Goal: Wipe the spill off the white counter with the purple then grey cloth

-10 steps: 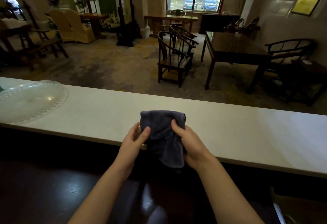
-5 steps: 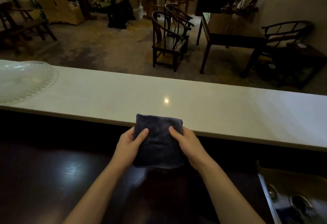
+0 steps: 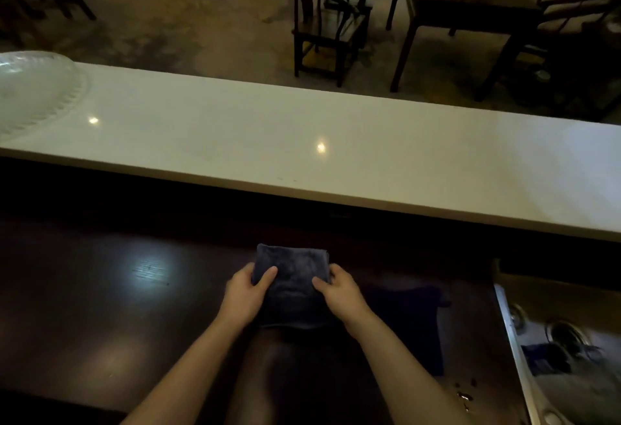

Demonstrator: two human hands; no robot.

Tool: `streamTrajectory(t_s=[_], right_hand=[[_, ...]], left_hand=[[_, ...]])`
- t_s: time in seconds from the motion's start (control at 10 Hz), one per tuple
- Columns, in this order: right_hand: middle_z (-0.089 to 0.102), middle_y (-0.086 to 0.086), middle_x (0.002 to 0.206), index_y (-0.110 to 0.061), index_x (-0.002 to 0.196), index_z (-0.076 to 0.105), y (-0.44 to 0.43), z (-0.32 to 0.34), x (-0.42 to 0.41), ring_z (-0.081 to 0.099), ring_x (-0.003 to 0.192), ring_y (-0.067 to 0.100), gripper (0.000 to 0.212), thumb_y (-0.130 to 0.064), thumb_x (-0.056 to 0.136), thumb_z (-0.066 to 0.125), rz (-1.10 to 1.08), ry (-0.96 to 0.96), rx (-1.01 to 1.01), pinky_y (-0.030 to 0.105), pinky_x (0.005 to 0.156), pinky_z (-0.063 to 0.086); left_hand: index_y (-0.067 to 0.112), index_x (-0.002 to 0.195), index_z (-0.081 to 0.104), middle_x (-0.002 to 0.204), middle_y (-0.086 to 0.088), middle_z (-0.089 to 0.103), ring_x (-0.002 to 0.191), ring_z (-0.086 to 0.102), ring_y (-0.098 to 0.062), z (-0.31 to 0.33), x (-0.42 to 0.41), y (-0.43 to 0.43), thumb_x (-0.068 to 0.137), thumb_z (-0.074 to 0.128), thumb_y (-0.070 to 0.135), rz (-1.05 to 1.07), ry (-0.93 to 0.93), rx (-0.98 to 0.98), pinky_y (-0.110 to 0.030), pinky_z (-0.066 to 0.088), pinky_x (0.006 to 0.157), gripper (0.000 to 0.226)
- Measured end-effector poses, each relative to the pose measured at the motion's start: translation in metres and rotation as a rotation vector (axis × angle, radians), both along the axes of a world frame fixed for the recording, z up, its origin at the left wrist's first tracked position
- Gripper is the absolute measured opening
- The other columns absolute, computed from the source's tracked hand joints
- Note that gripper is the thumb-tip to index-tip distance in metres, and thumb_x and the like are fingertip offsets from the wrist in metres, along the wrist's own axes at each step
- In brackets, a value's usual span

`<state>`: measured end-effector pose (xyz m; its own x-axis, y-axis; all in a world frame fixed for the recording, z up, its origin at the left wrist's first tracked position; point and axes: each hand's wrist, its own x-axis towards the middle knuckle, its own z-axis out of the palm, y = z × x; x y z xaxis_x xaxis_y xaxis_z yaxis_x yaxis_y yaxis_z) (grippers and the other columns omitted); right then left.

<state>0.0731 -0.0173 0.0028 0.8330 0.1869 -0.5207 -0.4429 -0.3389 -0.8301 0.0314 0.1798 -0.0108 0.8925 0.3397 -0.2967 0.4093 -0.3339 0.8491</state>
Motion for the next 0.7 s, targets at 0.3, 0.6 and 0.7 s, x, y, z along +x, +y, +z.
streamTrajectory(t_s=[0.3,0.6,0.7], right_hand=[[0.069,0.005,0.114,-0.015,0.122,0.061,0.007,-0.025,-0.002,0.065,0.107,0.024,0.025,-0.015,0.097,0.062,0.09,-0.062,-0.322,0.042,0.094,0.056],[0.065,-0.002,0.105,-0.018,0.117,0.06,0.003,-0.018,-0.008,0.065,0.098,0.017,0.022,-0.018,0.096,0.063,0.13,-0.152,-0.426,0.032,0.084,0.057],[0.066,-0.002,0.12,-0.022,0.125,0.059,-0.006,0.004,-0.01,0.064,0.105,0.015,0.03,-0.023,0.095,0.062,0.088,-0.35,-0.422,0.029,0.088,0.055]], left_hand=[[0.014,0.108,0.061,0.1,-0.005,0.073,0.094,0.068,-0.027,-0.016,0.001,0.006,0.09,0.064,0.035,-0.047,0.138,0.257,-0.035,0.053,0.078,0.028],[0.011,0.148,0.027,0.143,-0.016,0.042,0.13,0.045,-0.034,-0.009,-0.008,0.002,0.086,0.066,0.039,-0.207,0.216,0.536,-0.044,0.044,0.102,0.078],[0.019,0.15,0.027,0.149,-0.005,0.04,0.132,0.046,-0.026,0.01,-0.008,0.0,0.088,0.059,0.045,-0.268,0.009,0.513,-0.04,0.045,0.102,0.074]])
